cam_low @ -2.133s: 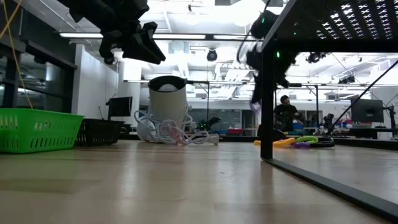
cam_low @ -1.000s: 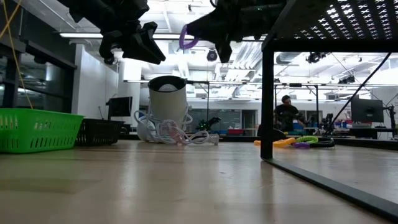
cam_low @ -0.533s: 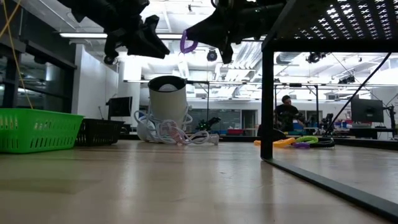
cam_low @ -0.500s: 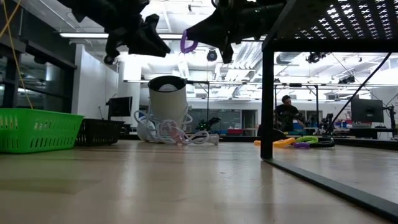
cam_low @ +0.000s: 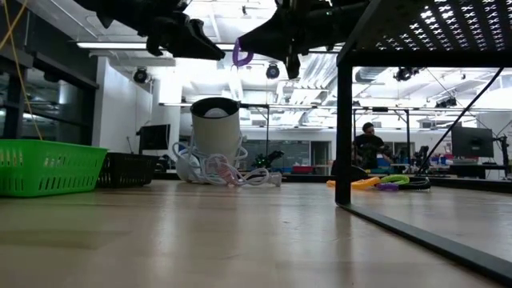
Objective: Pick & Place Office Desk Supplies
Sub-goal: Put the purple coil keychain into the black bin
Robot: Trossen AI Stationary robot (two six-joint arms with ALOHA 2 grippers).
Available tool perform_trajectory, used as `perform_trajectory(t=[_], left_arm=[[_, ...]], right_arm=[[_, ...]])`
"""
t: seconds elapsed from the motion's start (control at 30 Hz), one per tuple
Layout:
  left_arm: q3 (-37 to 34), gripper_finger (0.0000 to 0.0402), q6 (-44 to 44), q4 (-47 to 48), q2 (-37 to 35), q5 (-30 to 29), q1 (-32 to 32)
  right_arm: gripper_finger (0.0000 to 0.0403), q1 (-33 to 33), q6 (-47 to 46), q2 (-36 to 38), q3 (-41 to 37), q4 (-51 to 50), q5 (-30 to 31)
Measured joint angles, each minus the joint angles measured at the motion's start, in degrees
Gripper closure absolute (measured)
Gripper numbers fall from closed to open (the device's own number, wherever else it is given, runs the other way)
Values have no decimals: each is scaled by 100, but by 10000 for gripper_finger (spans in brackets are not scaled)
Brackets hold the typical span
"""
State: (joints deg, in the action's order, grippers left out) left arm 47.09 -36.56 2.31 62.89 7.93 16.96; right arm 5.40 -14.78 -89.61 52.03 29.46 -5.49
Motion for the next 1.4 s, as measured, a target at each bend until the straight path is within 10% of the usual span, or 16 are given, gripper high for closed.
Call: perform_trajectory(t=[1.4], left_arm=[[0,293,573,-706,49,640,-1]], right_arm=[[378,186,242,3,0,552,366]])
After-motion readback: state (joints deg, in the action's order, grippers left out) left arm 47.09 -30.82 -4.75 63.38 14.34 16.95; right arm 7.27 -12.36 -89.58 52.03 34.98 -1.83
